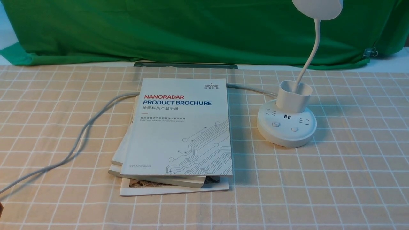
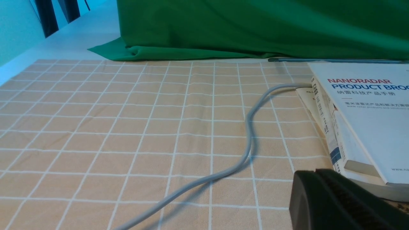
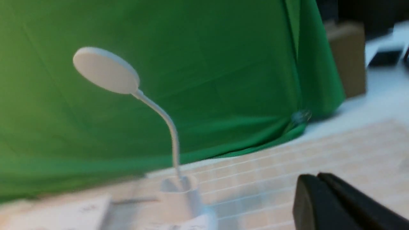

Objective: Turn on the table lamp on the light coffee tablecloth with your hand.
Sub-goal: 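Press the button on the base of the white desk lamp with the right gripper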

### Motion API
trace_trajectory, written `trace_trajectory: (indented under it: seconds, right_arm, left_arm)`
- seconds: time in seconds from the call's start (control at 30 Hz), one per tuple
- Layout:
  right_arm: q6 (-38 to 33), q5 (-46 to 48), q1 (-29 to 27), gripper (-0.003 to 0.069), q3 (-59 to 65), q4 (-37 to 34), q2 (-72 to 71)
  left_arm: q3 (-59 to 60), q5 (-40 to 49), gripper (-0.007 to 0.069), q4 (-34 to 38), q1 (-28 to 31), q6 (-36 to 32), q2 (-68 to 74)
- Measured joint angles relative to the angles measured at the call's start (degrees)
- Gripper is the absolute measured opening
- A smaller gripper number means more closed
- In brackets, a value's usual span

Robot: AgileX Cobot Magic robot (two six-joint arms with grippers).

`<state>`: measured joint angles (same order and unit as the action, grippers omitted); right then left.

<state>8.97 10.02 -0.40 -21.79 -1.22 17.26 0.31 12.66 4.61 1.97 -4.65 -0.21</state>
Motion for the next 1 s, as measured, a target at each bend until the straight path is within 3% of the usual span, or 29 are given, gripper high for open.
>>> trace_trajectory:
  seconds: [0.17, 0.4, 0.57, 0.67, 1.0]
  right_arm:
    - [-15.0, 12.7, 0.8, 0.0027, -17.6, -0.3, 19.2]
    - [-24.0, 26.7, 8.3, 0.0027, -30.5, -3.7, 43.2]
    - [-29.9, 27.3, 9.7, 0.0027, -32.0, -12.6, 54.7]
    - [-37.8, 26.7, 9.4, 0.0027, -33.3, -22.6, 62.8]
    - [-41.2, 17.0, 9.7, 0.0027, -38.4, -26.4, 76.5]
  left_arm:
    - [0.0, 0.0, 0.0021, 0.0, 0.0, 0.0, 0.0]
    - [0.0, 0.0, 0.0021, 0.0, 0.0, 0.0, 0.0]
    - [0.0, 0.0, 0.0021, 0.0, 0.0, 0.0, 0.0]
    - [0.0, 0.0, 0.0021, 0.0, 0.0, 0.0, 0.0]
    - [0.0, 0.0, 0.0021, 0.0, 0.0, 0.0, 0.0]
